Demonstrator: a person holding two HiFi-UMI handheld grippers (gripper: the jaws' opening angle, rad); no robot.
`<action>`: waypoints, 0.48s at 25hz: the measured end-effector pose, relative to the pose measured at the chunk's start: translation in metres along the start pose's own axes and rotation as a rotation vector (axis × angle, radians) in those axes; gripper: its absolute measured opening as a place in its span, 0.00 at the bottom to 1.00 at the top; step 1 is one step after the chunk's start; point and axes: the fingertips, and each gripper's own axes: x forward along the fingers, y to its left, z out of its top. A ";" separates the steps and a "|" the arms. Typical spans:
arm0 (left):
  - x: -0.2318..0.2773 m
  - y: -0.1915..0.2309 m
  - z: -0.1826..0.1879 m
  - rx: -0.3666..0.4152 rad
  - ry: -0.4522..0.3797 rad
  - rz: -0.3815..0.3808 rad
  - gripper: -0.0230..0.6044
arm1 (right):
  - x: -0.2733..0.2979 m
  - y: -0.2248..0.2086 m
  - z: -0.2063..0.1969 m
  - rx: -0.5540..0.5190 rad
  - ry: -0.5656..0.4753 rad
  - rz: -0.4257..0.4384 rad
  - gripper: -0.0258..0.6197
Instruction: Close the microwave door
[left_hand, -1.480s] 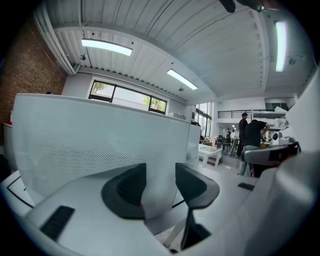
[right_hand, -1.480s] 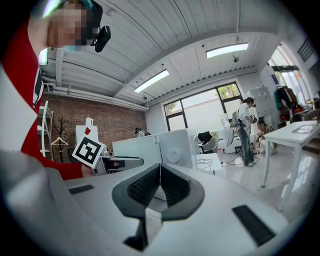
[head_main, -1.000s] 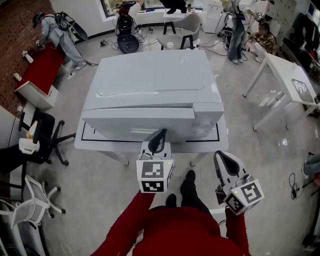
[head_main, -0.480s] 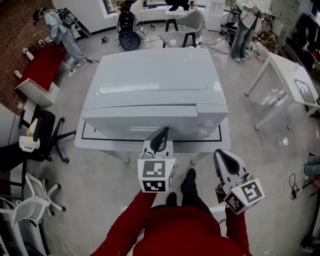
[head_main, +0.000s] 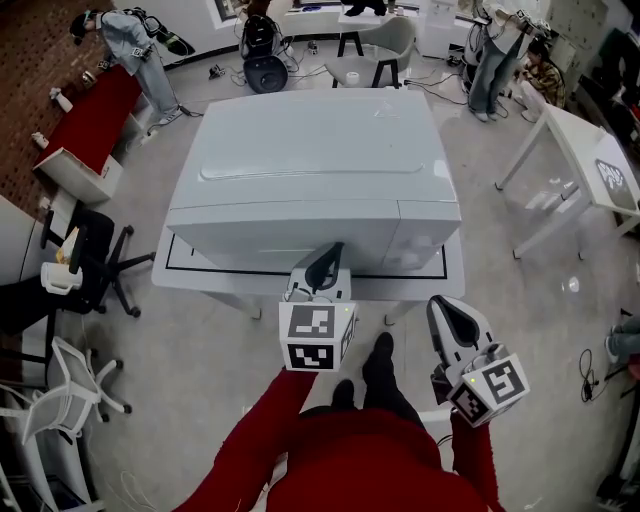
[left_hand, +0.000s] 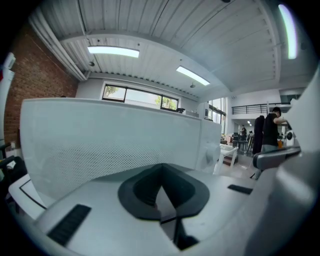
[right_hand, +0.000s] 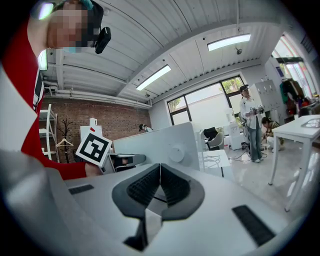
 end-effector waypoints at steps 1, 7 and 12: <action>0.002 0.000 0.000 -0.002 0.004 -0.002 0.05 | 0.000 0.000 0.000 0.000 0.000 0.000 0.06; 0.003 0.000 0.000 -0.006 -0.013 0.006 0.05 | -0.004 -0.004 0.000 0.006 0.002 -0.007 0.06; -0.006 -0.012 0.008 -0.041 -0.068 -0.108 0.05 | -0.004 -0.004 0.002 0.001 -0.003 0.002 0.06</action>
